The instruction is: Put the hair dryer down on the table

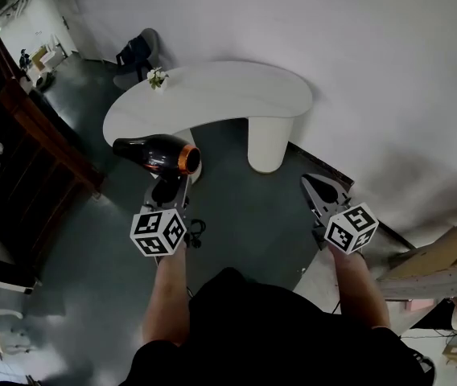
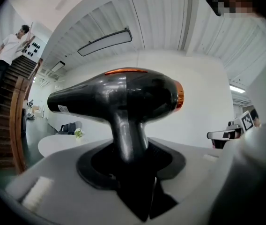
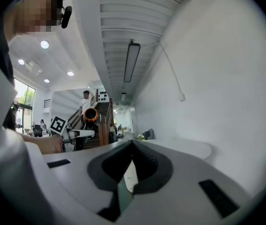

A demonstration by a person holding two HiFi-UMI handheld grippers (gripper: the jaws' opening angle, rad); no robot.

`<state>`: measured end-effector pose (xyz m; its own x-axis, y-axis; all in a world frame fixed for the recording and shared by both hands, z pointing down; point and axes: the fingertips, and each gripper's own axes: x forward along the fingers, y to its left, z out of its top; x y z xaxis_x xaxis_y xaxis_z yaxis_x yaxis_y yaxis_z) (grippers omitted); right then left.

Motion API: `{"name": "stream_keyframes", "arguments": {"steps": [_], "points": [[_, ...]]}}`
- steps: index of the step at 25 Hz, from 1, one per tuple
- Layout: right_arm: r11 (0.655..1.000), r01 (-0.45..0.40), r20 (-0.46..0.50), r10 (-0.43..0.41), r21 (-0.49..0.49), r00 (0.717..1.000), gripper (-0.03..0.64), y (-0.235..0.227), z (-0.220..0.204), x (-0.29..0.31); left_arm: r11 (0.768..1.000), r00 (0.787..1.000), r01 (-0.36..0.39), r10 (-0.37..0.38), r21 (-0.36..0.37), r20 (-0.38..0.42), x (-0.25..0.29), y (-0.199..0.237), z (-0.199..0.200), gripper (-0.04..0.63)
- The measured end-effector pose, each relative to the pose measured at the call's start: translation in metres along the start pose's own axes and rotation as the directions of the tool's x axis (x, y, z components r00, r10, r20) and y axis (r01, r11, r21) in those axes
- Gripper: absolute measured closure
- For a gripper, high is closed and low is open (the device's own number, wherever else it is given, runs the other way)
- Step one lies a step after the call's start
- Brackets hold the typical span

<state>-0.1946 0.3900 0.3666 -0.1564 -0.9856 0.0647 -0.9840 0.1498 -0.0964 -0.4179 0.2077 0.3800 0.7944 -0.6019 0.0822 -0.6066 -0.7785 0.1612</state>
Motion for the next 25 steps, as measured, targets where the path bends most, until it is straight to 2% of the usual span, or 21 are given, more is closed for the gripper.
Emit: {"name": "stream_keyframes", "arguments": {"steps": [6, 13, 19, 25], "points": [[1.0, -0.006, -0.051, 0.007, 0.017, 0.999, 0.605, -0.028, -0.019, 0.024, 0.999, 0.999, 0.042, -0.042, -0.003, -0.001, 0.053, -0.003, -0.011, 0.414], [1.0, 0.018, -0.103, -0.017, 0.011, 0.995, 0.605, -0.088, -0.016, 0.083, 0.992, 0.992, 0.128, -0.128, -0.018, 0.009, 0.15, 0.005, -0.003, 0.414], [0.999, 0.022, -0.179, -0.015, 0.033, 0.984, 0.605, -0.142, -0.021, 0.152, 0.985, 0.986, 0.167, -0.167, -0.045, 0.007, 0.236, 0.029, 0.011, 0.414], [1.0, 0.013, -0.199, -0.008, 0.022, 0.98, 0.604, -0.177, -0.003, 0.226, 0.981, 0.982, 0.188, -0.188, -0.052, 0.005, 0.302, 0.066, 0.028, 0.414]]}}
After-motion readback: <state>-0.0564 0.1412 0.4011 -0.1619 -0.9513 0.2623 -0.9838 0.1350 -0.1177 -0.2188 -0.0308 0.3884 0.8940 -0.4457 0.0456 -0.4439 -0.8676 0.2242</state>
